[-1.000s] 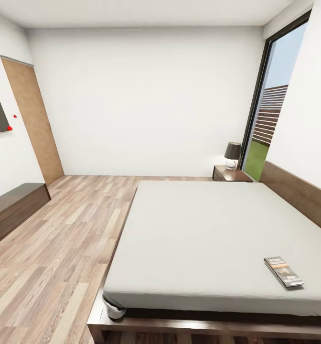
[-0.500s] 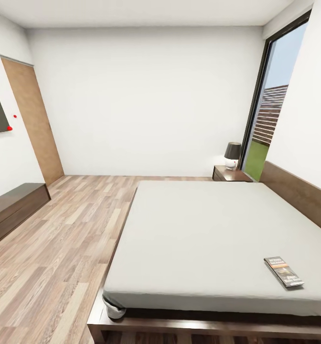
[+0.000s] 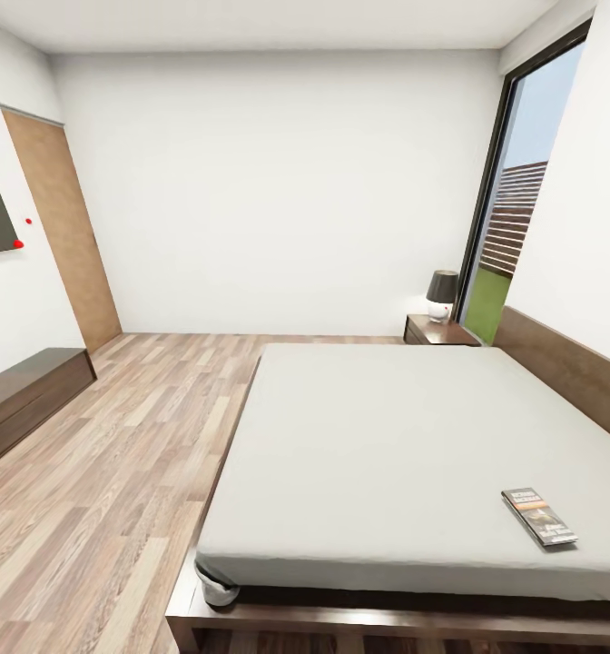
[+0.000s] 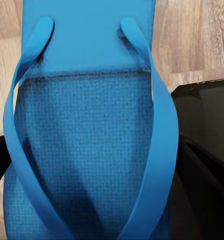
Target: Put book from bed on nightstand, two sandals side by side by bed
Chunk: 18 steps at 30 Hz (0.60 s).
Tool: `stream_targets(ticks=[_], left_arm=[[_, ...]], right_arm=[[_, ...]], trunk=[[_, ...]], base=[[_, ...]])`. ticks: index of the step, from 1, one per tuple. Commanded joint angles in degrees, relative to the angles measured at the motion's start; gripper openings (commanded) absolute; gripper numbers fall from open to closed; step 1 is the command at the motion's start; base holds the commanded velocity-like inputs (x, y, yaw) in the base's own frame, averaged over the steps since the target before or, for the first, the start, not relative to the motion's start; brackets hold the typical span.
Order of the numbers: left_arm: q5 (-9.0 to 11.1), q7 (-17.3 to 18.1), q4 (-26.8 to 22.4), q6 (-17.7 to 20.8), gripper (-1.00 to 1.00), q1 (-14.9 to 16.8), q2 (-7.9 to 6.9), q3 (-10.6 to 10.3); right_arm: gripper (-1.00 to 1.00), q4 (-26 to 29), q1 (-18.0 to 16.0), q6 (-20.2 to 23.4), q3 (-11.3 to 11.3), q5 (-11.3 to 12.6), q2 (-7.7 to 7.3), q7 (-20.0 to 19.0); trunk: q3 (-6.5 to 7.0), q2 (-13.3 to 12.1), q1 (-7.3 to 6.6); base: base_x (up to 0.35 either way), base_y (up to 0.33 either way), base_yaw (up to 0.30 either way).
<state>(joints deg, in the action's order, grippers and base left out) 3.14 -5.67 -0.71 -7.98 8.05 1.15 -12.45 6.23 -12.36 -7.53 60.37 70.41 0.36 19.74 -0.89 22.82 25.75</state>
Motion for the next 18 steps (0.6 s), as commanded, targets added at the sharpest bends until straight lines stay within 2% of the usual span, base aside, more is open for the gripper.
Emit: stream_targets(ticks=[1,18], left_arm=[[0.38,-0.22,-0.09,-0.18,-1.00,-0.03,-0.01,-0.45],[0.12,-0.19,-0.24,-0.28,-1.00,-0.05,-0.01,-0.55]], right_arm=[[-1.00,0.02,-0.03,-0.21,0.47,0.68,-0.01,0.32],[-1.00,0.15,-0.03,-0.25,0.51,0.72,0.14,0.31]], trunk=[[-0.09,0.10,0.03],[-0.11,0.10,0.03]], base=[[0.000,0.000,0.000],[0.000,0.000,0.000]])
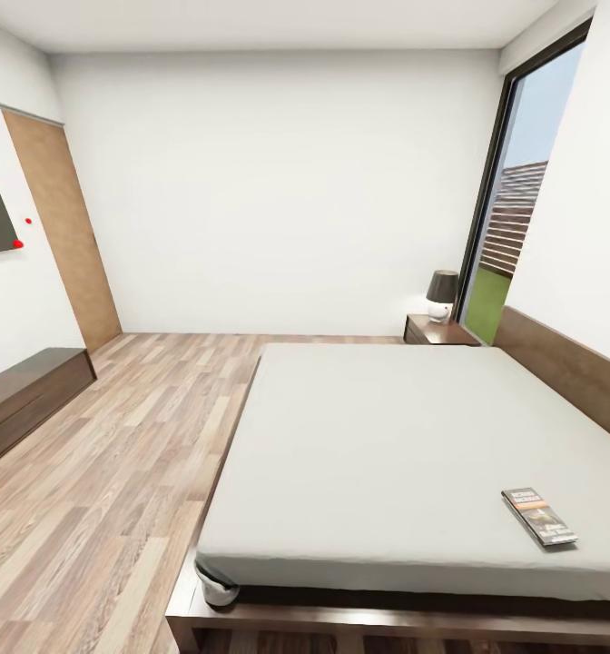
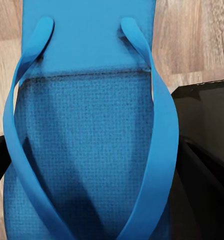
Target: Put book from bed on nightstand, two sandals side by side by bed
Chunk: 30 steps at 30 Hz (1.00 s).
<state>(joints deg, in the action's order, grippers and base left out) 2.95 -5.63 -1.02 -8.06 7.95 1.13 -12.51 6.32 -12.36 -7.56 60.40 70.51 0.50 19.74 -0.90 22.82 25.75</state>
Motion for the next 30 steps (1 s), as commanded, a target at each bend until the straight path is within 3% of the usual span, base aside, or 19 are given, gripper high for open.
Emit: stream_targets(ticks=[1,30], left_arm=[[0.30,-0.22,0.07,-0.20,-1.00,0.04,0.02,-0.48],[0.30,-0.17,-0.02,-0.37,-1.00,0.04,0.02,-0.78]], right_arm=[[-1.00,0.07,-0.03,-0.20,0.48,0.64,0.00,0.31],[-1.00,0.10,-0.03,-0.17,0.42,0.68,-0.06,0.30]], trunk=[[-0.12,0.10,0.03],[-2.61,0.10,0.03]], base=[[0.000,0.000,0.000],[0.000,0.000,0.000]])
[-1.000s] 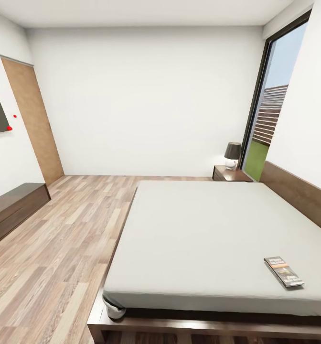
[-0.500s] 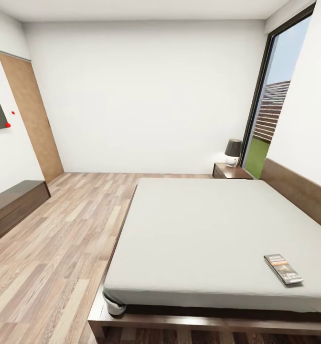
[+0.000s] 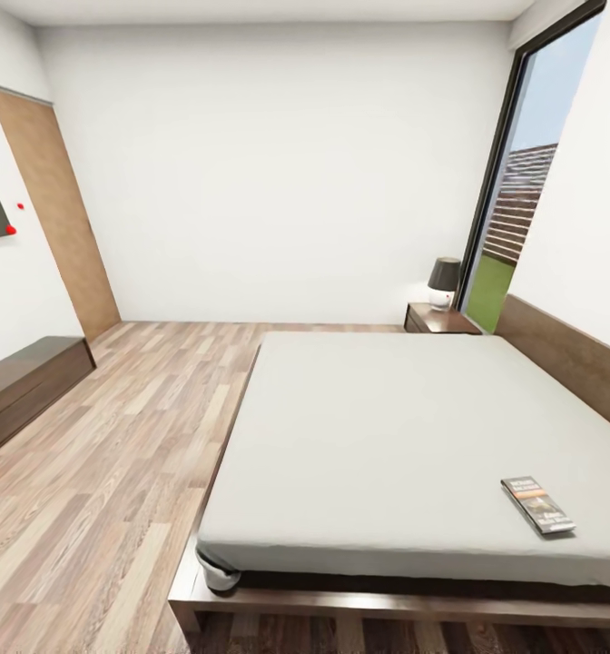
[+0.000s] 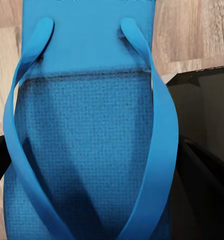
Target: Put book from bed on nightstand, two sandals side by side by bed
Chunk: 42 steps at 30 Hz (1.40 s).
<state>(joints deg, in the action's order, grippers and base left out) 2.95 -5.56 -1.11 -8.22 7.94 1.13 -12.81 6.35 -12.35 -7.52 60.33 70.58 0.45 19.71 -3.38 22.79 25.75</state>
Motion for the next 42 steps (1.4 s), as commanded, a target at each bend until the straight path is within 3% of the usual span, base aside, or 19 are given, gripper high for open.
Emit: stream_targets(ticks=[1,26,34,42], left_arm=[[0.30,-0.24,0.06,-0.21,-1.00,0.05,0.02,-0.50],[0.30,-0.41,-1.87,-0.41,-1.00,0.29,-0.06,-0.52],[0.19,-0.49,-2.61,-4.04,-1.00,0.31,-0.06,-0.63],[0.19,-0.50,-2.66,-4.80,-1.00,0.31,-0.07,-0.64]], right_arm=[[-1.00,0.07,-0.04,-0.21,0.49,0.61,-0.01,0.32],[-1.00,0.07,-0.04,-0.21,0.49,0.61,-0.01,0.32],[-1.00,0.07,-0.04,-0.21,0.49,0.61,-0.01,0.32],[-1.00,0.07,-0.04,-0.21,0.51,0.61,-0.01,0.32]], trunk=[[-0.22,0.13,0.03],[-2.57,0.13,0.03],[-3.32,0.13,0.03],[-4.07,0.13,0.03]], base=[[0.000,0.000,0.000],[0.000,0.000,0.000],[0.000,0.000,0.000],[0.000,0.000,0.000]])
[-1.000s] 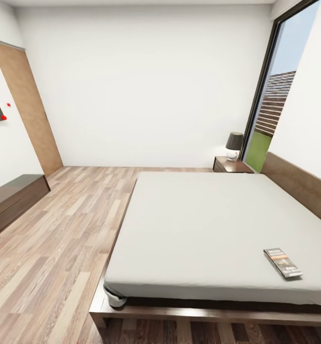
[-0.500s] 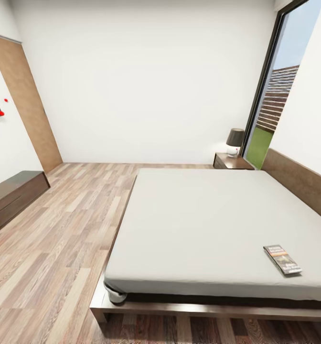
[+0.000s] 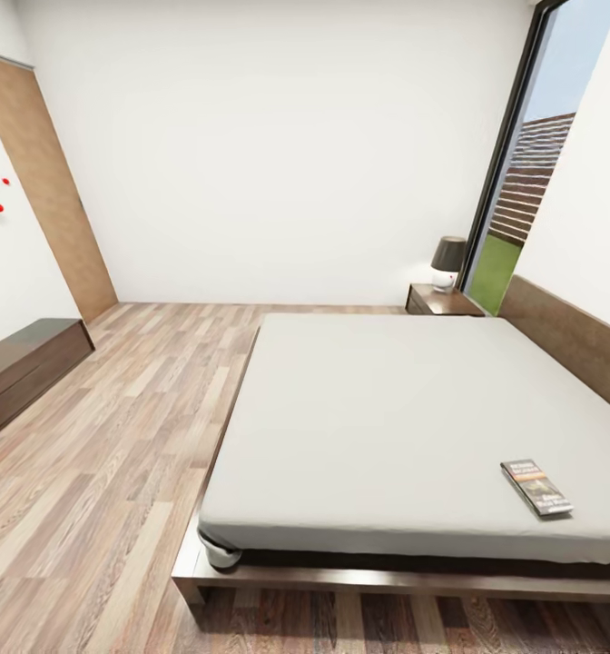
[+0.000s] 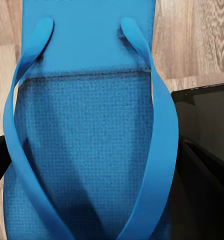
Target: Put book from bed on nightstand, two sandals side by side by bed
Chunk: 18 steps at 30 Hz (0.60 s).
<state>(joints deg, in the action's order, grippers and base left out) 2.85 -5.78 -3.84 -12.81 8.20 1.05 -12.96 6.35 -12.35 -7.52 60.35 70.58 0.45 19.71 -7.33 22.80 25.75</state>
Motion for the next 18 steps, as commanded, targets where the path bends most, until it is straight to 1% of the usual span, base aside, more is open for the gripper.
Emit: stream_targets(ticks=[1,18], left_arm=[[0.30,-0.29,0.06,-0.22,-1.00,0.05,0.01,-0.49],[0.25,-0.19,0.06,-0.28,-1.00,0.05,0.03,-0.58]], right_arm=[[-1.00,0.07,-0.04,-0.21,0.49,0.61,-0.01,0.33],[-1.00,-0.02,-0.04,-0.21,0.47,0.56,-0.09,0.33]], trunk=[[-0.21,0.12,0.03],[-1.81,0.12,0.03]], base=[[0.000,0.000,0.000],[0.000,0.000,0.000]])
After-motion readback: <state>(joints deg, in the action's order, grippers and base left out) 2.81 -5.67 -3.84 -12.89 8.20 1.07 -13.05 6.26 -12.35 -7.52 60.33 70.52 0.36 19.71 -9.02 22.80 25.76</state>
